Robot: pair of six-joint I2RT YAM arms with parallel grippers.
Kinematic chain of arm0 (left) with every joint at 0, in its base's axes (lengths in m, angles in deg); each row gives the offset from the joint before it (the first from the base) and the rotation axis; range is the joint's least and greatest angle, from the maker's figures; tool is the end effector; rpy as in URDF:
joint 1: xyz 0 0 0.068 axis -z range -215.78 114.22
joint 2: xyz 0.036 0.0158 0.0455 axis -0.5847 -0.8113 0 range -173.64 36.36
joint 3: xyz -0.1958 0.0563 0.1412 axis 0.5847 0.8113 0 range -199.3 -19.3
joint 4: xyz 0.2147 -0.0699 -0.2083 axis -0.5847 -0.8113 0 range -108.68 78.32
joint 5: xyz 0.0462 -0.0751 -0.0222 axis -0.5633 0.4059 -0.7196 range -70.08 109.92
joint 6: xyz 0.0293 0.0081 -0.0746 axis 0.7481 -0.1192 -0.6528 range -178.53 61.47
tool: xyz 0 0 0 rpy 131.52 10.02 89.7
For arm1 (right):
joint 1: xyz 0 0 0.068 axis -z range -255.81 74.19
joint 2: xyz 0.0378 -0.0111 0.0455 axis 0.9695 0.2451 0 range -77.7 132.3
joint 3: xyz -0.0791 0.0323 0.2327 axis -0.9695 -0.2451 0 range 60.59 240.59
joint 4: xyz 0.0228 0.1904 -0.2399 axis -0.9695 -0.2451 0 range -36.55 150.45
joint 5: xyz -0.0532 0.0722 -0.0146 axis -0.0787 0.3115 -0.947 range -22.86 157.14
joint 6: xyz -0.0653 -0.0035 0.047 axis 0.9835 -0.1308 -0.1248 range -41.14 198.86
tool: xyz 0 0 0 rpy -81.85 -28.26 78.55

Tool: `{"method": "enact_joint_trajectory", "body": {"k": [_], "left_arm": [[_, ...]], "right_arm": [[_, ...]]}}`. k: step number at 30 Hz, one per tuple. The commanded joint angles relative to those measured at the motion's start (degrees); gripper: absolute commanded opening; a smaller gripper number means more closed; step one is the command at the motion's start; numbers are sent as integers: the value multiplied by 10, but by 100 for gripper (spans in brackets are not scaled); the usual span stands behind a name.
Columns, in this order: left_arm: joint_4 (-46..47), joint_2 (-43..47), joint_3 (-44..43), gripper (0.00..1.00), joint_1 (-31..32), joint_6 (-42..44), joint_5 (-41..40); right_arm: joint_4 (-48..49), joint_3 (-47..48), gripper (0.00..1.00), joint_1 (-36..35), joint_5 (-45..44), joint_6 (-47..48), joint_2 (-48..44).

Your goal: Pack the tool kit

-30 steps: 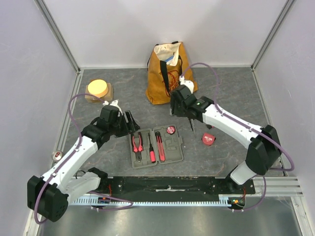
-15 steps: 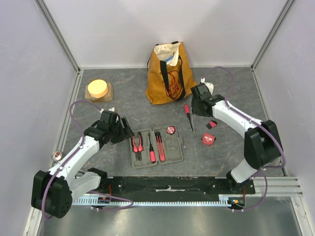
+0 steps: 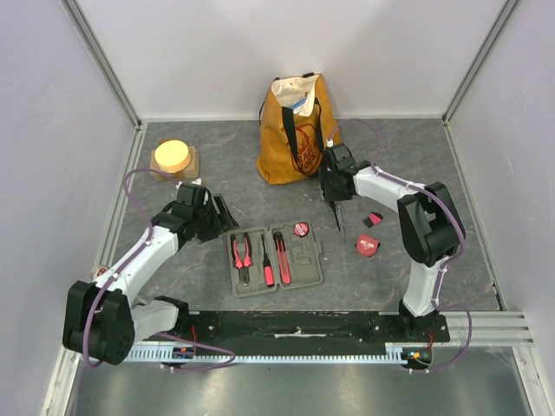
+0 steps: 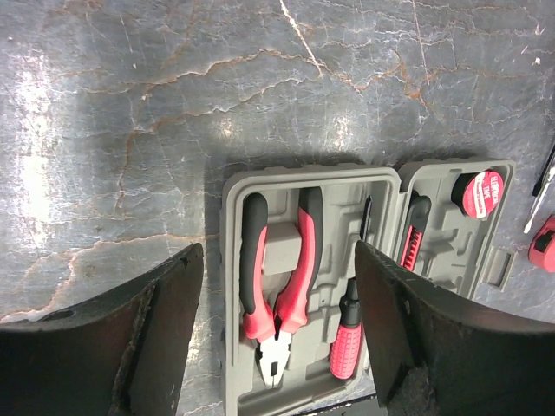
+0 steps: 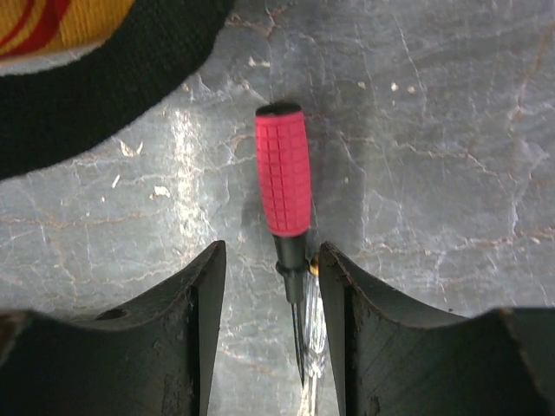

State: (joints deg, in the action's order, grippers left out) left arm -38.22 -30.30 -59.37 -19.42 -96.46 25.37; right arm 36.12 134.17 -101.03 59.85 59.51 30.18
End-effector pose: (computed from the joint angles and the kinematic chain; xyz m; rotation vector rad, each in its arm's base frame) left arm 0.2868 -0.0912 0.1400 -0.4402 2.5283 -0.4990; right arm 0.4052 0.1811 0.1024 -0.0862 2.5845 0.1227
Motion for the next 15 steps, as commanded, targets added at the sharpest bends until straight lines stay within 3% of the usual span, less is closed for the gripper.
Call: {"method": "enact_joint_trajectory", "body": {"k": [1, 5, 11, 15], "left_arm": [[17, 13, -4, 76, -12, 11, 3], [8, 13, -4, 75, -24, 16, 25], [13, 31, -4, 75, -27, 58, 58], [14, 54, 11, 75, -28, 81, 71]], "right_arm": [[26, 46, 54, 0, 9, 34, 22], [32, 70, 53, 0, 1, 48, 43], [21, 123, 43, 0, 10, 77, 103], [13, 119, 43, 0, -19, 78, 103]]}}
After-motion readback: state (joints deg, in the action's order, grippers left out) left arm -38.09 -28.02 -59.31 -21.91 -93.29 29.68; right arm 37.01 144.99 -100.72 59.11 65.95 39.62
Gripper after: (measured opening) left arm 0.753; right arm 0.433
